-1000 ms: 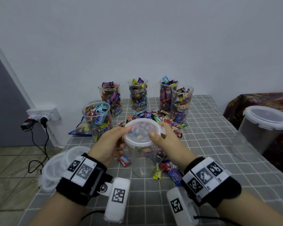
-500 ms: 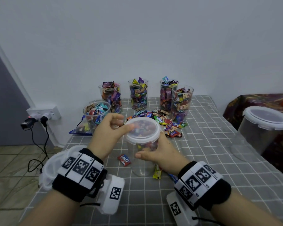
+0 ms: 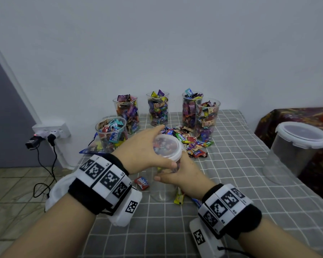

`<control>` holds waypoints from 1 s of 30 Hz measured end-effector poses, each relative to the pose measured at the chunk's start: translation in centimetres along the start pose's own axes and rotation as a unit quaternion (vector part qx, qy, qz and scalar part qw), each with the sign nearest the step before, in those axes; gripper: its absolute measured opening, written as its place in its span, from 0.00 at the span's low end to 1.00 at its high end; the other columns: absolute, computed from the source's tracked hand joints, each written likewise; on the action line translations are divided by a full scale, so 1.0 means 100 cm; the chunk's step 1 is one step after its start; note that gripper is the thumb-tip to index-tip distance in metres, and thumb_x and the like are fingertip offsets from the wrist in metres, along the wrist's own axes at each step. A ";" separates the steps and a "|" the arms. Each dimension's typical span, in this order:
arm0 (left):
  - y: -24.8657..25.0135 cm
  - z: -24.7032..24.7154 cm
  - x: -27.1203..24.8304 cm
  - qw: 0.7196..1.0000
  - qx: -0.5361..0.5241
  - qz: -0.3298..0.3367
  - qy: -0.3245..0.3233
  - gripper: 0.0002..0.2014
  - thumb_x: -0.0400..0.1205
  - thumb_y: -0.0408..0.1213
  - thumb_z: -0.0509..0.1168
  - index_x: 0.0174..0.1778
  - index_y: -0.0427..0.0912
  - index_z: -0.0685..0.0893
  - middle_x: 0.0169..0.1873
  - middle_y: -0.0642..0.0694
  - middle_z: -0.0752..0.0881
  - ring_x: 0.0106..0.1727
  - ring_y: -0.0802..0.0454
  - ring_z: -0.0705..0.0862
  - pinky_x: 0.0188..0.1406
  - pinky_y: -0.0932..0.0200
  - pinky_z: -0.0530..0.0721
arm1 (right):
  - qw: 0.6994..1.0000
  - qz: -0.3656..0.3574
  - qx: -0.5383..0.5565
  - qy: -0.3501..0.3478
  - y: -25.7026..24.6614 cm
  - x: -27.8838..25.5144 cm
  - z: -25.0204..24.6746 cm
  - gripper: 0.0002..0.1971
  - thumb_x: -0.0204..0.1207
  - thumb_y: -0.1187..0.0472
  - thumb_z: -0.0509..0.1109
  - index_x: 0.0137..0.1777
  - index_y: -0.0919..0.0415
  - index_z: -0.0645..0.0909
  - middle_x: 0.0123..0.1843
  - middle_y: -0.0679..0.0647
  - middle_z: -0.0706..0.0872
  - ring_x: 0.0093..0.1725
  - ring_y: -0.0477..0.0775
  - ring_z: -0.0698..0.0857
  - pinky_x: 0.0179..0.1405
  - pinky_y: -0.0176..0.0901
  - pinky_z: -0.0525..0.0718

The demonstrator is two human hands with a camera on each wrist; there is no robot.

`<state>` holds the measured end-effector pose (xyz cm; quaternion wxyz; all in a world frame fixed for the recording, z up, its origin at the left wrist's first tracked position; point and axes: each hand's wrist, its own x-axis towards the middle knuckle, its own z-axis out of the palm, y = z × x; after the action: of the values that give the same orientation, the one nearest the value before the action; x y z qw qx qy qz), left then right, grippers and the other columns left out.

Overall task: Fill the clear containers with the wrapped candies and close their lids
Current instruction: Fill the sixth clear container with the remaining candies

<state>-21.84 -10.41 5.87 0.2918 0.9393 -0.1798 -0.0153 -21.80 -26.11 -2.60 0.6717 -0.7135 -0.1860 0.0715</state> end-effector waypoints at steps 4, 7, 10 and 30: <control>0.003 -0.002 -0.003 1.000 -0.003 0.007 0.027 0.62 0.48 0.71 0.66 0.81 0.52 0.61 0.75 0.53 0.70 0.73 0.56 0.71 0.74 0.51 0.70 | 1.000 0.011 -0.026 0.015 0.000 0.000 0.003 0.52 0.47 0.43 0.88 0.71 0.41 0.64 0.64 0.47 0.83 0.62 0.55 0.84 0.60 0.61 0.84; 0.006 -0.016 -0.008 0.997 -0.019 0.006 0.078 0.59 0.48 0.71 0.66 0.79 0.52 0.65 0.72 0.55 0.72 0.67 0.60 0.73 0.65 0.59 0.70 | 0.999 0.011 -0.033 0.020 0.002 -0.001 0.002 0.50 0.44 0.37 0.87 0.68 0.36 0.65 0.64 0.43 0.81 0.65 0.53 0.82 0.62 0.61 0.82; -0.002 -0.038 -0.022 0.992 -0.028 -0.007 0.124 0.59 0.47 0.71 0.67 0.77 0.52 0.68 0.68 0.56 0.73 0.66 0.61 0.73 0.64 0.61 0.69 | 0.999 0.009 -0.039 0.021 0.002 -0.002 0.001 0.45 0.45 0.42 0.86 0.62 0.33 0.67 0.61 0.41 0.82 0.64 0.48 0.83 0.64 0.57 0.82; -0.102 -0.014 -0.066 0.914 0.354 -0.182 -0.075 0.55 0.64 0.71 0.68 0.82 0.53 0.50 0.78 0.50 0.62 0.77 0.50 0.63 0.74 0.53 0.68 | 0.997 0.009 -0.074 0.011 -0.015 -0.009 0.000 0.39 0.52 0.45 0.85 0.59 0.34 0.65 0.61 0.36 0.78 0.64 0.42 0.80 0.67 0.47 0.80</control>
<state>-24.46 0.43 0.89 -0.0822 0.9936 -0.0206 -0.0740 -22.87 -26.43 -1.30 0.6187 -0.7634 -0.1772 0.0554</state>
